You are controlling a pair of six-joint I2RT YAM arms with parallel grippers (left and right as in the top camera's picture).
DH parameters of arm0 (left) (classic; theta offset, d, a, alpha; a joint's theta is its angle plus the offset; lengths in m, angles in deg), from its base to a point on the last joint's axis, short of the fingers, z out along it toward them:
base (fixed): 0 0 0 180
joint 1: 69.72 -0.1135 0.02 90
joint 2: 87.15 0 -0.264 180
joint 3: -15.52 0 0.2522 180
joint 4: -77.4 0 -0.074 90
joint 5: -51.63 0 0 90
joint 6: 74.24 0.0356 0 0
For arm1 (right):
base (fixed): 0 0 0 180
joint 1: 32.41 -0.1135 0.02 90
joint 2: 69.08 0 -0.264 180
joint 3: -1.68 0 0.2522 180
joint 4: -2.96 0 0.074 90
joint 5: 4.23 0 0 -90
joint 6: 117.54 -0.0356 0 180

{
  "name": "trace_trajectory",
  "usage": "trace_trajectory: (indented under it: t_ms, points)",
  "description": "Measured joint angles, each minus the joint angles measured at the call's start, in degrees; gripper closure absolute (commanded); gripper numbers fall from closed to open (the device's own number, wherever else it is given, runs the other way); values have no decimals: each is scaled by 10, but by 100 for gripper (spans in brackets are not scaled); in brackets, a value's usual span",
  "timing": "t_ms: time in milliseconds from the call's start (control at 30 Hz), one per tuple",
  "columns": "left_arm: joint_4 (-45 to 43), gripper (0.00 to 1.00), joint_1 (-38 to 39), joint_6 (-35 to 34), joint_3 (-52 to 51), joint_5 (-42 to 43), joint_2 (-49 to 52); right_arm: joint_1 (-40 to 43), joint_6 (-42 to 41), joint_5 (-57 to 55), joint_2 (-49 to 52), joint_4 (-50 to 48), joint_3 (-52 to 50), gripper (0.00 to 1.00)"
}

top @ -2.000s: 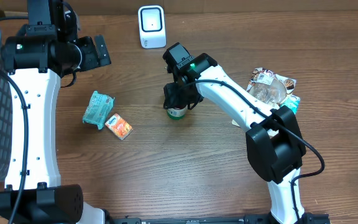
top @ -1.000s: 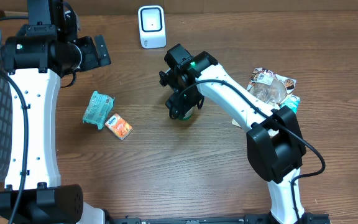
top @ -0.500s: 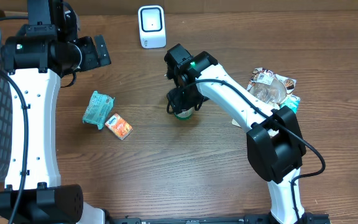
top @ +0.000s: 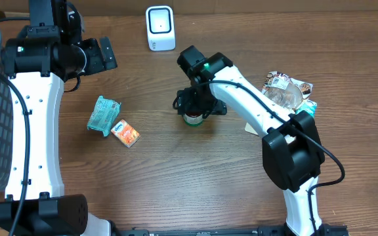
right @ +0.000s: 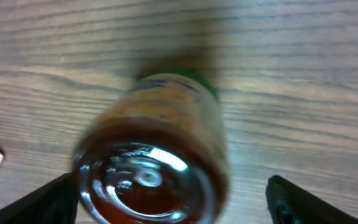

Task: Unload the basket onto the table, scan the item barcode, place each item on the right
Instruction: 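Lift the jar with the right gripper and raise it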

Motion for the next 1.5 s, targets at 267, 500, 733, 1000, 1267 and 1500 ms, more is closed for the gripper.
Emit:
trace_trajectory:
  t_ms: [267,500,733,1000,1267,1500]
  points:
    - [0,0,0,0,0,0,0,10,-94,13,0,-28,0,2]
    - [0,0,0,0,0,0,0,10,-167,7,0,-53,0,14]
    - [0,0,0,0,0,0,0,10,-219,-2,0,-47,0,16]
    - [0,0,0,0,0,0,0,10,-268,-2,0,-58,-29,25]
    - [0,0,0,0,0,0,0,10,-229,-2,0,-58,-31,31]
    - [0,0,0,0,0,0,0,12,-94,20,0,-56,-30,33]
